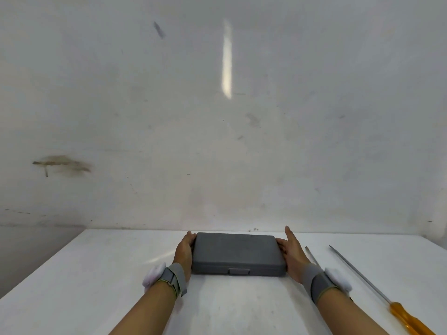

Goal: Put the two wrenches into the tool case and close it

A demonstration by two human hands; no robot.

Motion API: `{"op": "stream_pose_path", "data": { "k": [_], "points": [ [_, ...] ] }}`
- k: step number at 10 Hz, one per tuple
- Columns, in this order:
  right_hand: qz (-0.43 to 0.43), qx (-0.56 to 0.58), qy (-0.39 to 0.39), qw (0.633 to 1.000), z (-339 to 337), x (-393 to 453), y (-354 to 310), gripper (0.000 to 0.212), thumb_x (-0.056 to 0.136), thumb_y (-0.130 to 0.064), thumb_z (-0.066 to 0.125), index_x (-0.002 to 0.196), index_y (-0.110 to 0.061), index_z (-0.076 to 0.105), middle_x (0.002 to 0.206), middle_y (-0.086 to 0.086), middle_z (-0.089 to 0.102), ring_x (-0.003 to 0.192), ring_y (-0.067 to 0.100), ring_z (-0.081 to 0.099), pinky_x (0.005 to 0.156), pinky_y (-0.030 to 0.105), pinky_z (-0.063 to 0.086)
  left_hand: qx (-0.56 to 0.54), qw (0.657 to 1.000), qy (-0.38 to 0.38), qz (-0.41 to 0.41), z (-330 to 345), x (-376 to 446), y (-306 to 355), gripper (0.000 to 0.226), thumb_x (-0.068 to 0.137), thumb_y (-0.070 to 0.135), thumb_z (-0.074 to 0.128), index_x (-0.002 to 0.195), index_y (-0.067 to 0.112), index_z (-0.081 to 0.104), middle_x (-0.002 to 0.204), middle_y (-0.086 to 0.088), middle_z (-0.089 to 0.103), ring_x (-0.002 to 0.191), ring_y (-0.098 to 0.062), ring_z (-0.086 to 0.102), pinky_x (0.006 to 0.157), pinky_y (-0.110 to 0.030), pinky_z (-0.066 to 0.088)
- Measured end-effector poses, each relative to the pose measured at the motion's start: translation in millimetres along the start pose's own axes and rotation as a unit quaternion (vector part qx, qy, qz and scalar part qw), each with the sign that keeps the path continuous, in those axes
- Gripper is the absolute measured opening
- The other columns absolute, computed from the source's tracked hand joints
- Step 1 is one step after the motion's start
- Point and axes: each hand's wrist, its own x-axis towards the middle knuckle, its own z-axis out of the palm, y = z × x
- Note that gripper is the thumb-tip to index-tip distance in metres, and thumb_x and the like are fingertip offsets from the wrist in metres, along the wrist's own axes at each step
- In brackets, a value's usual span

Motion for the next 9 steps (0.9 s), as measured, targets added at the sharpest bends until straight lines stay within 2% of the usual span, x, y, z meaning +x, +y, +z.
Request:
{"op": "stream_pose_path", "data": {
  "k": [1,2,3,4,5,6,7,8,9],
  "points": [
    [-0.003,-0.010,0.002,1.000,3,20,-1,0.075,0.093,-0.059,0.028,0.140,-0.002,0.041,0.115,0.008,0.055,0.106,0.024,0.052,0.096,0.033,0.038,0.010,1.000,0.008,0.005,-4,21,-5,0.037,0.096,0.039,0.034,0.084,0.017,0.061,0.103,-0.004,0.059,0.084,-0.019,0.056,0.093,-0.034,0.039],
    [-0.007,-0.012,-0.001,1.000,5,30,-1,0.072,0.094,-0.058,0.028,0.137,-0.003,0.046,0.102,0.004,0.061,0.104,0.025,0.054,0.097,0.035,0.039,0.011,1.000,0.012,0.004,-7,30,-9,0.036,0.095,0.041,0.035,0.082,0.022,0.063,0.099,-0.003,0.063,0.099,-0.025,0.057,0.102,-0.039,0.040],
    [-0.007,-0.006,-0.001,1.000,8,39,-4,0.070,0.094,-0.058,0.027,0.135,-0.004,0.047,0.104,0.005,0.060,0.103,0.025,0.053,0.095,0.034,0.039,0.009,1.000,0.009,-0.001,-7,42,-7,0.035,0.094,0.043,0.036,0.082,0.023,0.062,0.095,-0.001,0.063,0.098,-0.024,0.057,0.103,-0.038,0.040],
    [-0.015,-0.020,0.000,1.000,11,49,-6,0.063,0.095,-0.057,0.026,0.128,-0.009,0.051,0.103,0.005,0.059,0.104,0.025,0.053,0.099,0.035,0.038,0.020,1.000,0.012,-0.002,-4,53,-5,0.034,0.094,0.043,0.037,0.082,0.023,0.062,0.092,0.001,0.063,0.101,-0.026,0.057,0.102,-0.037,0.040],
    [-0.014,-0.029,0.006,0.999,11,55,-6,0.052,0.095,-0.057,0.026,0.111,-0.015,0.053,0.090,-0.001,0.061,0.102,0.025,0.054,0.099,0.035,0.038,0.031,0.999,0.015,-0.003,-5,58,-7,0.033,0.094,0.042,0.038,0.090,0.020,0.063,0.092,0.001,0.063,0.103,-0.026,0.056,0.100,-0.035,0.040],
    [-0.019,-0.038,0.014,0.999,12,56,-6,0.051,0.095,-0.056,0.026,0.097,-0.015,0.058,0.088,-0.002,0.062,0.094,0.023,0.057,0.096,0.035,0.039,0.053,0.998,0.023,-0.002,-8,61,-9,0.033,0.091,0.046,0.042,0.090,0.022,0.065,0.106,-0.006,0.065,0.109,-0.029,0.057,0.108,-0.040,0.039],
    [-0.020,-0.053,0.008,0.998,12,57,-7,0.055,0.094,-0.057,0.027,0.099,-0.015,0.060,0.090,0.000,0.064,0.095,0.023,0.058,0.093,0.035,0.041,0.064,0.998,0.021,-0.001,-10,66,-7,0.037,0.089,0.049,0.043,0.093,0.021,0.067,0.114,-0.010,0.066,0.111,-0.030,0.059,0.109,-0.044,0.039],
    [-0.004,-0.051,0.006,0.999,14,51,-11,0.059,0.094,-0.057,0.029,0.119,-0.010,0.057,0.099,0.004,0.065,0.104,0.027,0.057,0.089,0.036,0.042,0.064,0.998,0.025,-0.009,-7,60,-1,0.051,0.087,0.052,0.043,0.114,0.014,0.064,0.118,-0.012,0.066,0.111,-0.032,0.059,0.109,-0.044,0.039],
    [-0.010,-0.044,0.025,0.999,13,46,-16,0.068,0.095,-0.053,0.032,0.146,-0.008,0.031,0.150,0.007,0.038,0.140,0.025,0.034,0.110,0.036,0.030,0.058,0.997,0.037,-0.023,-2,50,6,0.058,0.091,0.049,0.040,0.135,0.012,0.047,0.136,-0.003,0.052,0.128,-0.031,0.047,0.115,-0.039,0.030]
  ]
}}
